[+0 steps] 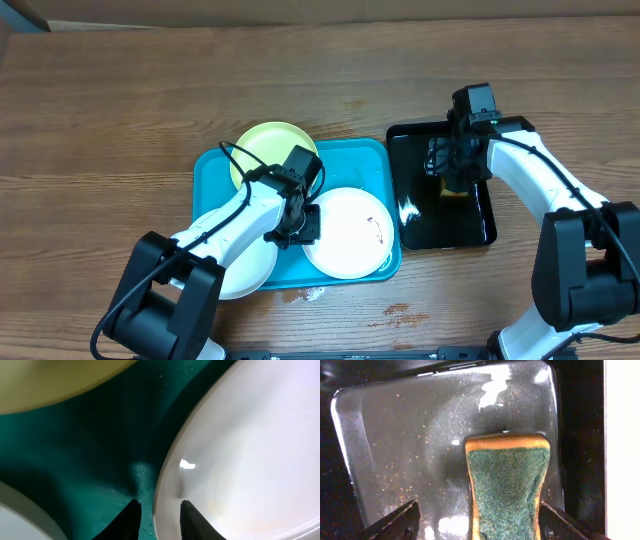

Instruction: Clean dirty plates on tray and stack at the side

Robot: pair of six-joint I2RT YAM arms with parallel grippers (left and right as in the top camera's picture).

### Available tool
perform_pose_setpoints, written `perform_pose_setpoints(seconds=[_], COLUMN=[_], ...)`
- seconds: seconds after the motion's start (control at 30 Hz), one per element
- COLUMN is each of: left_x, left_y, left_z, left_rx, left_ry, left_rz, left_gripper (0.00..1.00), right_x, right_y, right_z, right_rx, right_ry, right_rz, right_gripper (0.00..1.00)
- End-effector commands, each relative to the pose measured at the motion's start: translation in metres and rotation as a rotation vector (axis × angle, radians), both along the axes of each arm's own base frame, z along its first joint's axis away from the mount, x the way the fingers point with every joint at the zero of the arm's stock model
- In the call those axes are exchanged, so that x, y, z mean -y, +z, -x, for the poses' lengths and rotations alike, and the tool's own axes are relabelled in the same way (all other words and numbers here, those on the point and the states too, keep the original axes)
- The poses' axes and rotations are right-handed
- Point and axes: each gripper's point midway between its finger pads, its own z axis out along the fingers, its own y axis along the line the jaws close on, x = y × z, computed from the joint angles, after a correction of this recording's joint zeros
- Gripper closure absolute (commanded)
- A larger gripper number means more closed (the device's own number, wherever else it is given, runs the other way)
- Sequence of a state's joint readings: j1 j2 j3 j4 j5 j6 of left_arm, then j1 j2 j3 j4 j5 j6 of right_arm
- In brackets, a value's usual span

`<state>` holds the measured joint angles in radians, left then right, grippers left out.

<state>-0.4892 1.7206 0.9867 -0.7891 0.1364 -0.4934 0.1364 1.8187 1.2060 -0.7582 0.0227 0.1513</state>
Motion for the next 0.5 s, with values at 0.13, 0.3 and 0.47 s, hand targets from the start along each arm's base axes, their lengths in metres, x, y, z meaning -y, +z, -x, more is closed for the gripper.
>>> perform_pose_setpoints(seconds=[0.13,0.3,0.47], left_x=[0.0,-0.012,-0.014], left_y=[0.002,0.0,0.0], left_z=[-0.01,-0.017,-0.018], left_rx=[0.044,0.082,0.09], left_ry=[-0.09,-0.124,-0.136], left_rz=[-0.001,-0.073,-0.087], left_gripper=[0.77,0.82,0.92], right_x=[0.001,0.001,-0.002], right_y=[-0.001,-0.012,-0.016], right_z=[-0.002,0.003,0.009], right_rx=[0.048,0.046,0.023], right_ry=[0.001,0.001,0.0], right_rz=[-0.003,-0.004,-0.023], right_gripper=[0.17,0.15,0.27])
